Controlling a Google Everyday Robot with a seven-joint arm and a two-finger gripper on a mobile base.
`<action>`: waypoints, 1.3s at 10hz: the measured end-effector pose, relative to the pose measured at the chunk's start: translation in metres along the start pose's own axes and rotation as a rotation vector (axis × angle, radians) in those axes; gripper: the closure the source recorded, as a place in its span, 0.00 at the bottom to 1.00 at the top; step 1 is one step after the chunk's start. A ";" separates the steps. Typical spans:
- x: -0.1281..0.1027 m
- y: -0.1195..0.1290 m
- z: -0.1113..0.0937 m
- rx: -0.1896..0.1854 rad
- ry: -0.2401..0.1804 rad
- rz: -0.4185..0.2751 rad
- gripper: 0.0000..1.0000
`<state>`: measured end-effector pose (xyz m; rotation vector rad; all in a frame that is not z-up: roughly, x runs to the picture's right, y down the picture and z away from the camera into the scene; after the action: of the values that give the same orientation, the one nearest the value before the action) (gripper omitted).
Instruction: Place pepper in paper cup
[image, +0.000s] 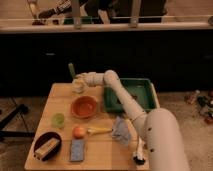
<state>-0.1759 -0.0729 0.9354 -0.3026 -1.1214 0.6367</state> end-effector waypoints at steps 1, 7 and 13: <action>0.001 0.000 -0.001 0.001 -0.002 0.004 0.99; 0.005 0.001 -0.010 0.018 -0.043 0.025 0.43; 0.004 0.004 -0.016 0.008 -0.065 0.031 0.20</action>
<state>-0.1617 -0.0662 0.9294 -0.2945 -1.1778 0.6825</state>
